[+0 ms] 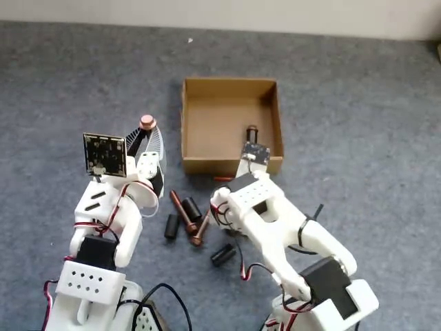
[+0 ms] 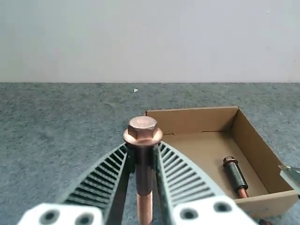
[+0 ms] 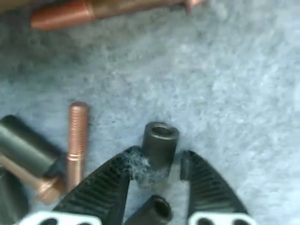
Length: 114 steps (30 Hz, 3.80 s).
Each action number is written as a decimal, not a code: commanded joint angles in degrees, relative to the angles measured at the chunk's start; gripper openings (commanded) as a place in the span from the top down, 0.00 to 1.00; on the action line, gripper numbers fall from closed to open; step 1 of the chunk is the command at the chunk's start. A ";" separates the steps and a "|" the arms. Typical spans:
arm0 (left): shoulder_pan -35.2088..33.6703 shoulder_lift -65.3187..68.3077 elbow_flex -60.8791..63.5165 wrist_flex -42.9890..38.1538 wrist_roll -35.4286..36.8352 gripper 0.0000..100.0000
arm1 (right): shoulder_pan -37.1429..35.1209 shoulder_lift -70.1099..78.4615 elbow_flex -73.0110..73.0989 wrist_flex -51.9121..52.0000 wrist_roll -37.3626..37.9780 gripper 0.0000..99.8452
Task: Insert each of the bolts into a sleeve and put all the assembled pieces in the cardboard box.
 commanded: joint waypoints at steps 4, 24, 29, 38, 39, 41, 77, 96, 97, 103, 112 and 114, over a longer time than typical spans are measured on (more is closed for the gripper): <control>-0.75 -0.84 -3.30 -1.41 0.44 0.99 | 1.45 -11.38 -1.71 -1.54 11.16 1.00; -0.31 -0.84 -8.57 2.29 0.53 0.99 | 1.45 -48.22 33.45 -41.45 42.73 0.99; 1.54 -0.84 -12.53 8.53 0.88 0.99 | 0.84 -48.66 38.29 -52.97 45.36 0.99; 5.14 -0.92 -12.53 8.62 8.88 0.99 | -3.21 -48.66 46.46 -71.60 50.64 0.99; 5.23 -0.92 -12.53 8.62 9.76 0.99 | -3.21 -48.66 46.90 -72.92 50.64 0.99; 5.32 -0.92 -12.53 8.62 10.81 0.99 | -3.30 -48.66 47.78 -75.82 50.64 0.99; 10.68 -9.71 -4.70 0.79 7.03 0.99 | -8.84 -48.75 53.93 -90.95 54.51 1.00; 14.02 -23.96 0.75 10.20 3.16 0.99 | -8.75 -48.75 53.93 -90.95 54.42 1.00; 14.02 -23.96 0.75 10.29 3.16 0.99 | -8.75 -48.75 53.93 -90.95 54.42 1.00; 14.46 -23.96 3.21 10.20 3.16 0.99 | -7.43 -48.75 53.93 -91.21 54.42 1.00; 14.46 -24.48 4.53 10.20 3.08 0.99 | -7.34 -48.75 53.93 -91.21 54.42 1.00; 14.46 -24.57 4.53 10.46 3.08 0.99 | -7.08 -48.75 53.85 -91.21 54.42 1.00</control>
